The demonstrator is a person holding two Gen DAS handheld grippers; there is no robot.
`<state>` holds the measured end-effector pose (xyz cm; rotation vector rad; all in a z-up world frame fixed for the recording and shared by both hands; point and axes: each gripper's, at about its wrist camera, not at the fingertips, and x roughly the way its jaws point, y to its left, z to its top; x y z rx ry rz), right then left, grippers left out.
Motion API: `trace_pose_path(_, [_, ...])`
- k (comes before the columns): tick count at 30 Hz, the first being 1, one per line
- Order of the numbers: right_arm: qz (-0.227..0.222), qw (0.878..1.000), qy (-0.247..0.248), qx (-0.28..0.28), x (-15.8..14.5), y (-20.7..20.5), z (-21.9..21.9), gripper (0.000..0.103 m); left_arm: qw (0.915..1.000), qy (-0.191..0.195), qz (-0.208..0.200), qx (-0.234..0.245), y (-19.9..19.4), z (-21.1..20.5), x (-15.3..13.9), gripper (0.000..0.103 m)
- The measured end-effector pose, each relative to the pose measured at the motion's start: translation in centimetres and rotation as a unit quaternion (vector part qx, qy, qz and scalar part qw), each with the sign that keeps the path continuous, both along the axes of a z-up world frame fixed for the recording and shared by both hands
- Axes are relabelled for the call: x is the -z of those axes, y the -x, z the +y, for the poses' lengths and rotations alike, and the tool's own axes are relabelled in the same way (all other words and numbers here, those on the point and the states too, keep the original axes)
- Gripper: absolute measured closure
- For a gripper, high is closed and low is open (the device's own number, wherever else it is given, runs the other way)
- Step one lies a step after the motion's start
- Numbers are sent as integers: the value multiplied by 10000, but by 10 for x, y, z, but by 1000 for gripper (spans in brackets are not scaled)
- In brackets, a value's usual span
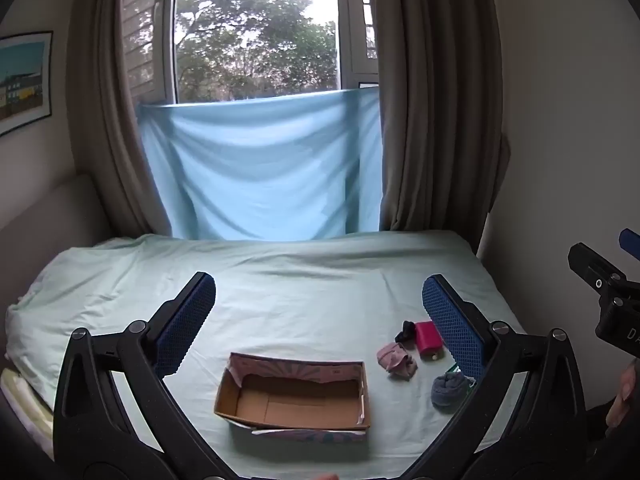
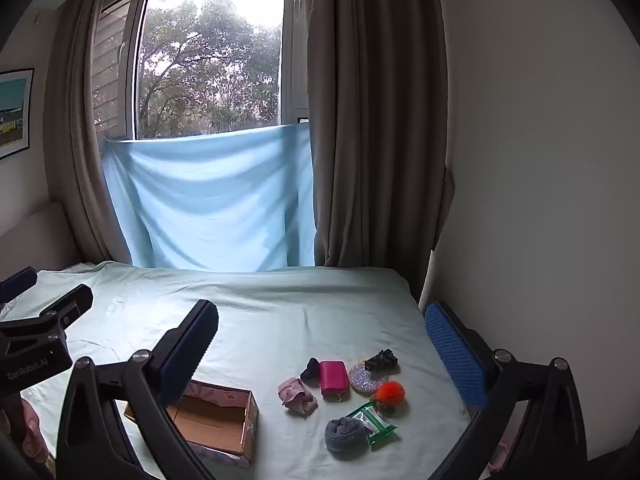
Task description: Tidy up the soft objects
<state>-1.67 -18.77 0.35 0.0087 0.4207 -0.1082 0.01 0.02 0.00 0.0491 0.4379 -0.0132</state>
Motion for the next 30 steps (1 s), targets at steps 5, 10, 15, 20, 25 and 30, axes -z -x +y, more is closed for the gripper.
trace_pose_path(5, [123,9999,-33,-25,3,-2,-2,0,9998,134,130,-65,-3,6,-3,1])
trace_pose_path(10, [185,9998,1,-58,2,-5,4,0,9995,72,295,-76,-10,6,-2,1])
trace_pose_path(15, [325,9994,-30,-67,9,-5,8,0,9990,70,428,-110,-8,6,5,1])
trace_pose_path(20, [454,9990,-23,-42,11,-7,10,0,9985,136,527,-99,-9,13,9,1])
trace_pose_path(25, [620,9980,-77,-32,15,-12,7,0,9973,119,720,-96,-13,13,17,1])
trace_pose_path(30, [653,9978,-55,-32,14,-13,8,0,9971,124,752,-80,-14,15,19,1])
